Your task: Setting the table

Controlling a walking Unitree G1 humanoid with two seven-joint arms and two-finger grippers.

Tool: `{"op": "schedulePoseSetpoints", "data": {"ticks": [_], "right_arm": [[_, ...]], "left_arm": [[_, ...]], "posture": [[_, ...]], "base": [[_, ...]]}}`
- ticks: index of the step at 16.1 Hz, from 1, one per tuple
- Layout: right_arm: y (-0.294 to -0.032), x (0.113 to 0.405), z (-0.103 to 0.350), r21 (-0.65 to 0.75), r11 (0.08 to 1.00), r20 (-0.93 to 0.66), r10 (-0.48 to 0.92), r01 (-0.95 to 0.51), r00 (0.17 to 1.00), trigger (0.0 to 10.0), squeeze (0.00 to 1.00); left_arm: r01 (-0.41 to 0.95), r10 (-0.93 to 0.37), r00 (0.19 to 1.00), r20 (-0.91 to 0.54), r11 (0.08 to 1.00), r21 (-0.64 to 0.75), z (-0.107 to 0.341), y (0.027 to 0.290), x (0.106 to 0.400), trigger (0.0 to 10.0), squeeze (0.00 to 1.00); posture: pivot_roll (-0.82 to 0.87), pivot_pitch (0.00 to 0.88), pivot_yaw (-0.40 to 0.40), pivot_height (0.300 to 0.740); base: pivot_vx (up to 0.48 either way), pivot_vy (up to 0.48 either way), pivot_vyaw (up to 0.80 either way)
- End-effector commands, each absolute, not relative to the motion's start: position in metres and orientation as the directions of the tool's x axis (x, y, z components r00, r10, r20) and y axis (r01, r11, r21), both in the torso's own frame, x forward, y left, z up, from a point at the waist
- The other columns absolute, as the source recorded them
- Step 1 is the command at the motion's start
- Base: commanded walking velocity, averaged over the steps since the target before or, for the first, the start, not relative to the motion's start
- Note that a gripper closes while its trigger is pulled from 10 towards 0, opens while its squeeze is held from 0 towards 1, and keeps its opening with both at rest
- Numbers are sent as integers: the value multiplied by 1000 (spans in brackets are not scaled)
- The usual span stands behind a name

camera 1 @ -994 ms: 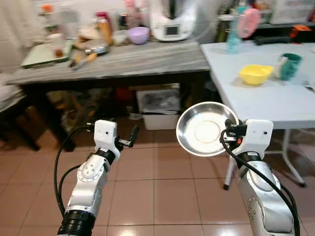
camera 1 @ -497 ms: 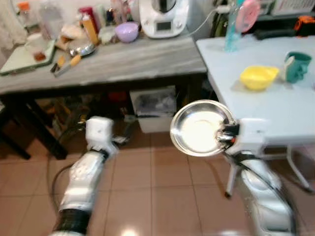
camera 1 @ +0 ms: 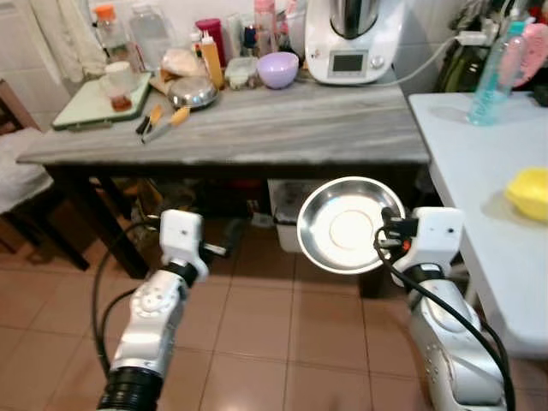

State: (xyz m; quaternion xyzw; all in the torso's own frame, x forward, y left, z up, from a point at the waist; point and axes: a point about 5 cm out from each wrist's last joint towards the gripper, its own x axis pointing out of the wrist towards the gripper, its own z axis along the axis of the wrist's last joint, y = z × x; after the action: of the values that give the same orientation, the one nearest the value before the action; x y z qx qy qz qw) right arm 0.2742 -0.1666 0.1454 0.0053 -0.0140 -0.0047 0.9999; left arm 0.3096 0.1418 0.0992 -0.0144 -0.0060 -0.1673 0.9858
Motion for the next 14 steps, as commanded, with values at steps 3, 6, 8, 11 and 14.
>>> {"op": "schedulePoseSetpoints", "data": {"ticks": [3, 6, 8, 11, 14], "right_arm": [[-167, 274, 149, 10, 1000, 51, -14, 13, 999, 10000, 0], [-169, 272, 155, -1, 1000, 69, -13, 13, 998, 10000, 0], [-169, 264, 156, -28, 1000, 75, -8, 10, 997, 10000, 0], [-173, 258, 151, -40, 999, 63, -24, 27, 998, 10000, 0], [-175, 254, 151, -51, 998, 65, -33, 36, 997, 10000, 0]], "left_arm": [[333, -332, 943, 31, 943, -12, 105, 142, 312, 10000, 0], [331, -330, 943, 41, 944, -11, 108, 144, 309, 10000, 0], [316, -315, 948, 46, 949, -6, 109, 151, 301, 10000, 0], [297, -297, 955, 23, 955, -1, 103, 160, 290, 10000, 0], [288, -288, 958, 3, 958, 10, 98, 165, 281, 10000, 0]], "posture": [[-127, 0, 97, 740], [-124, 0, 95, 740], [-122, 0, 94, 740], [-121, 0, 96, 740], [-123, 0, 94, 740]], "base": [[447, 0, 279], [449, 0, 0], [442, 0, 0], [439, 0, 0], [432, 0, 0]]}}
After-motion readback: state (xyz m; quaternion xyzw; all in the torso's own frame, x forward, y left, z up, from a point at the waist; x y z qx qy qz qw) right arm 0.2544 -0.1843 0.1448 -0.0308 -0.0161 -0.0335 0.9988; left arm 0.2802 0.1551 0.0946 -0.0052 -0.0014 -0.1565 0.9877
